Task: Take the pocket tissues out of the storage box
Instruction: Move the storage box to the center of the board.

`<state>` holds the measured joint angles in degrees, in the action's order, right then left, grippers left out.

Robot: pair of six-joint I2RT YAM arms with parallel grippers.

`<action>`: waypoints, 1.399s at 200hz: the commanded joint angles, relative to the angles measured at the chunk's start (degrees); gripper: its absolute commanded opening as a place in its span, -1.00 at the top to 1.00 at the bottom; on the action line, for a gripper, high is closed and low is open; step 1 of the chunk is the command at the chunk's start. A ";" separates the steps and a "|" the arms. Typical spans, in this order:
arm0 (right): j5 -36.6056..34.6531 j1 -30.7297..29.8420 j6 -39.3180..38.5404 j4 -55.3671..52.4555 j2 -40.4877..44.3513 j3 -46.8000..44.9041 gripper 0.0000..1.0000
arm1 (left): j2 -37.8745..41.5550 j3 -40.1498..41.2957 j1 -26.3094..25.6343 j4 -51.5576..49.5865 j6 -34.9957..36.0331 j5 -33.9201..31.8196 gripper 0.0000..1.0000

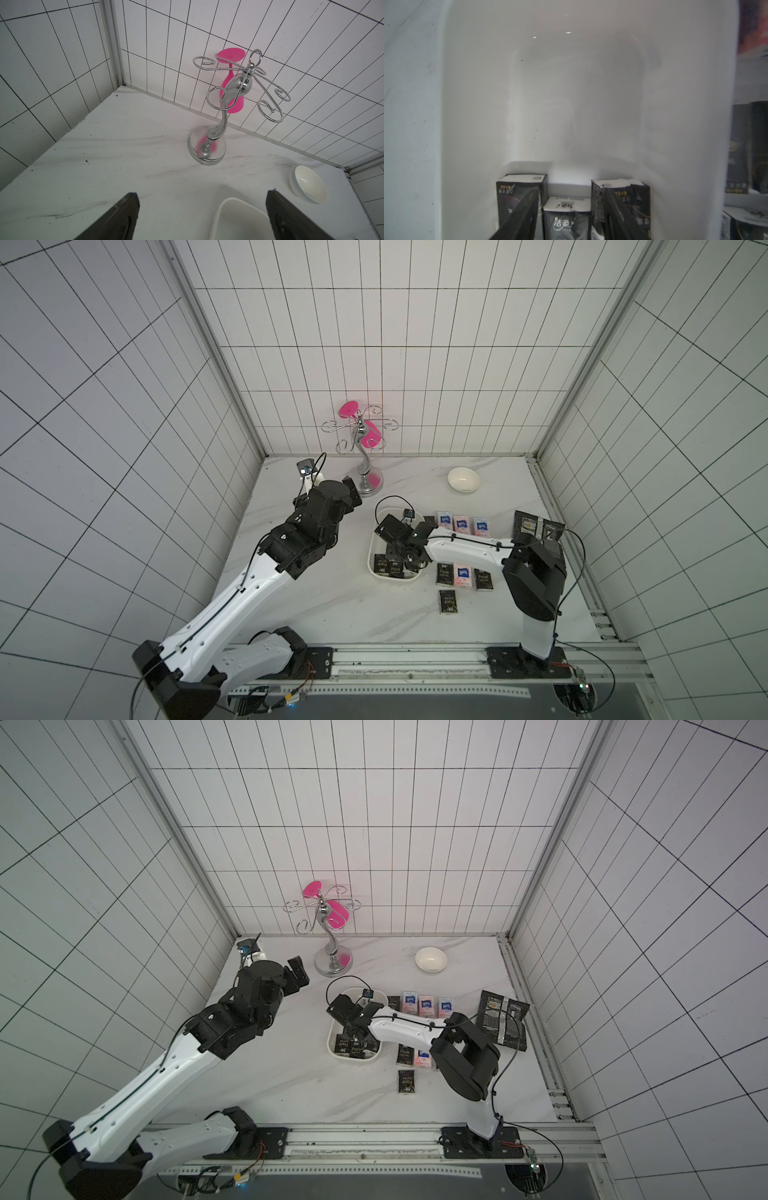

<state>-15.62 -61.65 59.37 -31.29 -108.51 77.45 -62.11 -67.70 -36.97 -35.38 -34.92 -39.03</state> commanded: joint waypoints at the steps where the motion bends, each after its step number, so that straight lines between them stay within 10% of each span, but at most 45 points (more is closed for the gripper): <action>1: -4.22 -0.49 1.50 -0.58 3.06 -1.79 -0.07 | 0.64 -0.04 0.04 0.31 0.99 -0.44 -0.97; 280: 8.32 -0.67 -0.89 6.10 -5.16 -1.86 0.05 | -0.83 -0.91 -0.02 1.21 -0.42 0.09 -0.97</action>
<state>-10.74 -61.89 60.53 -25.93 -109.62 73.52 -62.72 -67.70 -36.97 -34.87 -35.11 -39.11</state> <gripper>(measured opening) 0.477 0.985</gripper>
